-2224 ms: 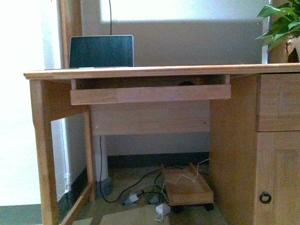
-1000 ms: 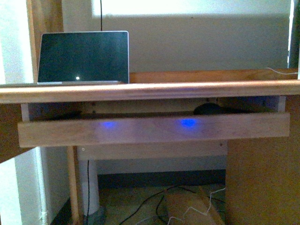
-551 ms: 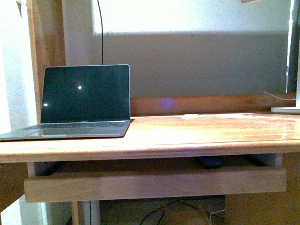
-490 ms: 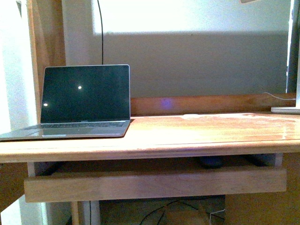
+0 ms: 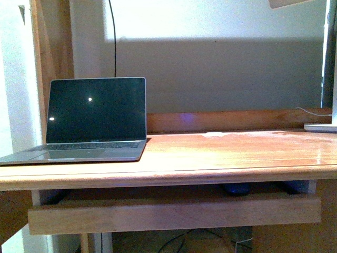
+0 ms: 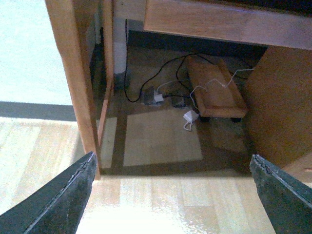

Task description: Place mouse

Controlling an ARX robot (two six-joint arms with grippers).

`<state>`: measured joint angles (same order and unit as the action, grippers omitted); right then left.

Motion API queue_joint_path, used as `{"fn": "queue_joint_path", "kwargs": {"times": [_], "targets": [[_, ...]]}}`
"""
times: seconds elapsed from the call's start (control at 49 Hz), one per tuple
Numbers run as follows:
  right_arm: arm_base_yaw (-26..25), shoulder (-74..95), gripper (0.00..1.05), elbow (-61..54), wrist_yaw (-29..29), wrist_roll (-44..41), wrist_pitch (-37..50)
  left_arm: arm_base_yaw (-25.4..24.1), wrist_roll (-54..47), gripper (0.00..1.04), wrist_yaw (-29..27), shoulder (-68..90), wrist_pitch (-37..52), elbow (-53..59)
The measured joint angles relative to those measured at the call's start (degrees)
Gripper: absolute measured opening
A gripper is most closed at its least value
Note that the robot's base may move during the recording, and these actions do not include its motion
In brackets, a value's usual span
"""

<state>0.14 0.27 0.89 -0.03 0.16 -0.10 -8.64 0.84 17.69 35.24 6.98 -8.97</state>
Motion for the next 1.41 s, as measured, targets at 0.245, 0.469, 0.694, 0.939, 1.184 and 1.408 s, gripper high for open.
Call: {"fn": "queue_joint_path", "kwargs": {"times": [0.245,0.469,0.694,0.939,1.184,1.408], "targets": [[-0.02,0.00,0.97,0.00,0.02,0.00,0.00,-2.01,-35.47,0.97,8.35,32.83,22.05,-8.63],[0.00,0.00,0.97,0.00,0.00,-0.02,0.00,-2.40,-65.88,0.97,10.29,52.92,38.14,-18.56],[0.00,0.00,0.97,0.00,0.00,-0.02,0.00,-0.74,-77.53,0.97,12.52,64.39,45.68,-27.17],[-0.02,0.00,0.97,0.00,0.00,-0.02,0.00,2.36,-81.57,0.97,14.91,73.53,49.37,-33.81],[-0.02,0.00,0.97,0.00,0.00,0.00,0.00,3.30,-86.55,0.97,16.04,81.61,48.74,-42.01],[0.00,0.00,0.97,0.00,0.00,-0.02,0.00,3.50,-90.97,0.97,16.35,87.23,46.34,-48.24]]}}
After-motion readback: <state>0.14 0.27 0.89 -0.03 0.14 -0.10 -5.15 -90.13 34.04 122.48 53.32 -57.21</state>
